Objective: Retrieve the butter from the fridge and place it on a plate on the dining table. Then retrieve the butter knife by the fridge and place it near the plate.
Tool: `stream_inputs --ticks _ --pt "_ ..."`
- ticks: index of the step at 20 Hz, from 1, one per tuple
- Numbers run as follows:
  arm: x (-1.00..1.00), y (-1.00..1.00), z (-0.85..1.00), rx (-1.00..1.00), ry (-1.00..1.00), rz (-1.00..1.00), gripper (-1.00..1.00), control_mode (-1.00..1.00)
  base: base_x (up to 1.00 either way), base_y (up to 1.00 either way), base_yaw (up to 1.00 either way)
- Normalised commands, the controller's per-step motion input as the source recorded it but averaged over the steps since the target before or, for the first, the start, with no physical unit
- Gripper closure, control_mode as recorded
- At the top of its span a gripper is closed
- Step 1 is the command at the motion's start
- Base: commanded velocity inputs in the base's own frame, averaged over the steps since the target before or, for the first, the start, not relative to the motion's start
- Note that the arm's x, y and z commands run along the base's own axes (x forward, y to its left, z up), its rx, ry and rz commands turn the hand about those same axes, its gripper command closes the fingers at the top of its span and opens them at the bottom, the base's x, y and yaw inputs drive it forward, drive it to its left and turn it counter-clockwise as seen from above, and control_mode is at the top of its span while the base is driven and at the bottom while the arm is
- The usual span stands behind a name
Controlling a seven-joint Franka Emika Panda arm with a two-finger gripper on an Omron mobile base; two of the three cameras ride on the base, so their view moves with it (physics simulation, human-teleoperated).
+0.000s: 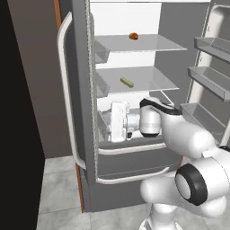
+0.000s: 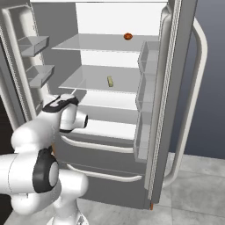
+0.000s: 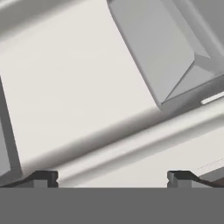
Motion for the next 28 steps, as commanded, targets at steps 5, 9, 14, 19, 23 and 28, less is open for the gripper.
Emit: stream_inputs --ticks 5,9,14,19,23,28 --pt "0.04 0.34 -0.21 -0.02 0.0 0.0 -1.0 -1.0 0.0 0.0 0.0" --pt "0.04 0.36 -0.21 -0.03 0.0 0.0 -1.0 -1.0 0.0 0.0 0.0" --pt "0.02 0.32 -0.2 -0.03 0.0 0.0 -1.0 -1.0 0.0 0.0 0.0" --pt "0.0 0.33 -0.2 -0.03 0.0 0.0 -1.0 -1.0 0.0 0.0 0.0" --pt "0.0 0.39 -0.17 -0.04 0.0 0.0 -1.0 -1.0 0.0 0.0 0.0" --pt "0.0 0.42 -0.03 -0.03 0.0 0.0 -1.0 -1.0 0.0 0.0 0.0"
